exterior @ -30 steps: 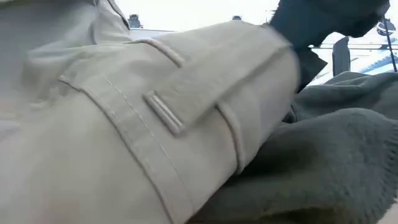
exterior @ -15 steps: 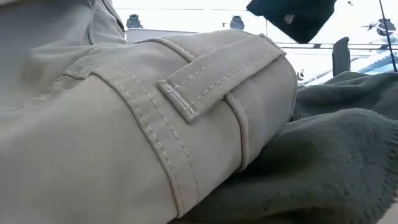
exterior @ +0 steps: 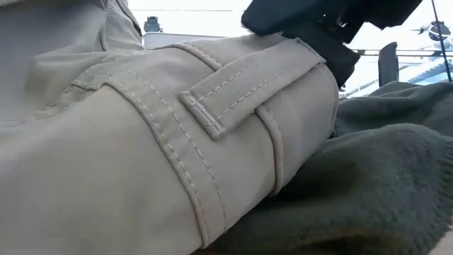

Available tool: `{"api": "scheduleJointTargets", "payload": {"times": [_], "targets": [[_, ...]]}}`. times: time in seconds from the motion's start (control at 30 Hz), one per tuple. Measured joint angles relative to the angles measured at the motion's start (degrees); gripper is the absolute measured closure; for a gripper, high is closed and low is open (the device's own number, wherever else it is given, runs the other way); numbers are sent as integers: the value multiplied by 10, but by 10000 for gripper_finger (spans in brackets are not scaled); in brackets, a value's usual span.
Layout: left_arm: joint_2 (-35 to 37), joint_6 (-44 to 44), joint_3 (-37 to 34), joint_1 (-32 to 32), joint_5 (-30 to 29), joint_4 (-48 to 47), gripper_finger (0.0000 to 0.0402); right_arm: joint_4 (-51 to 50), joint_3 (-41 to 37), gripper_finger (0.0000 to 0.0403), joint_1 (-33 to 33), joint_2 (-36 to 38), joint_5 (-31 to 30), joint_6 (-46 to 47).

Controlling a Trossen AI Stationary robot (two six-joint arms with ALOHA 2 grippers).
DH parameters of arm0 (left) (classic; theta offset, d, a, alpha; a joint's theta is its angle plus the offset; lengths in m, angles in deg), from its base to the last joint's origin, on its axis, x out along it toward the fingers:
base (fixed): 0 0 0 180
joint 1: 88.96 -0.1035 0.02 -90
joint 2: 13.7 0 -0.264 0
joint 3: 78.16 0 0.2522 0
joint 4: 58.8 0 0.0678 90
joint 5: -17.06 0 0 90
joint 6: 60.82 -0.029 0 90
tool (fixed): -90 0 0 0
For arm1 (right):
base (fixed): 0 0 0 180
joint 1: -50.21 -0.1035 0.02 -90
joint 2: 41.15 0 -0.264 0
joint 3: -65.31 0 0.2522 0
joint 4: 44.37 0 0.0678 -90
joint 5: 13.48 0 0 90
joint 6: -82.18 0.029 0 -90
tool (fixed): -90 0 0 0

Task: Fold laundry
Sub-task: Fold the light brown short pants

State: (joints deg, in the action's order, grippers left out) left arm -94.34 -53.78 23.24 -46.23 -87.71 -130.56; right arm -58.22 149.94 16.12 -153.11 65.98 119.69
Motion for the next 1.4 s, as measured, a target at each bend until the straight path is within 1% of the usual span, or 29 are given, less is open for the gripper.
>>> {"api": "scheduleJointTargets", "payload": {"times": [0.1, 0.2, 0.23, 0.27, 0.4, 0.47, 0.53, 0.6, 0.67, 0.77, 0.83, 0.93, 1.03, 1.13, 1.23, 1.33, 1.4], "targets": [[0, 0, 0, 0, 0, 0, 393, 13, 0, 290, 0, 0, 9, -6], [0, 0, 0, 0, -1, 0, 393, 18, 0, 366, 0, 0, 51, -16], [0, 0, 0, 0, -3, 0, 393, 22, 0, 384, 0, 0, 59, -21], [0, -1, 0, 0, -4, 0, 393, 28, 0, 392, 0, 0, 61, -26], [0, -5, 0, 0, -8, 2, 393, 7, 24, 398, 0, 16, 62, -55], [0, -16, 0, 0, -11, 10, 393, -42, 51, 400, 0, 35, 59, -74], [0, -29, 0, 0, -18, 19, 393, -128, 85, 400, 0, 55, 44, -83], [0, -44, 0, 0, -36, 33, 393, -239, 132, 401, -3, 73, 18, -89], [0, -60, 0, -1, -67, 37, 393, -347, 189, 401, -7, 91, -7, -92], [0, -64, 0, -11, -122, 35, 393, -477, 284, 402, -13, 112, -50, -94], [0, -66, 0, -23, -146, 36, 393, -545, 349, 402, -17, 118, -77, -97], [0, -74, 0, -47, -152, 37, 393, -624, 434, 402, -23, 121, -109, -97], [-2, -60, 0, -75, -150, 38, 393, -692, 485, 402, -33, 123, -118, -63], [-14, -43, 0, -96, -125, 42, 393, -768, 489, 403, -47, 121, -100, 19], [-43, -29, 0, -112, -77, 60, 393, -834, 462, 403, -65, 114, -86, 122], [-89, -29, 0, -122, -55, 84, 393, -871, 403, 403, -82, 111, -78, 206], [-128, -28, 0, -130, -48, 99, 393, -871, 355, 403, -90, 111, -50, 246]]}}
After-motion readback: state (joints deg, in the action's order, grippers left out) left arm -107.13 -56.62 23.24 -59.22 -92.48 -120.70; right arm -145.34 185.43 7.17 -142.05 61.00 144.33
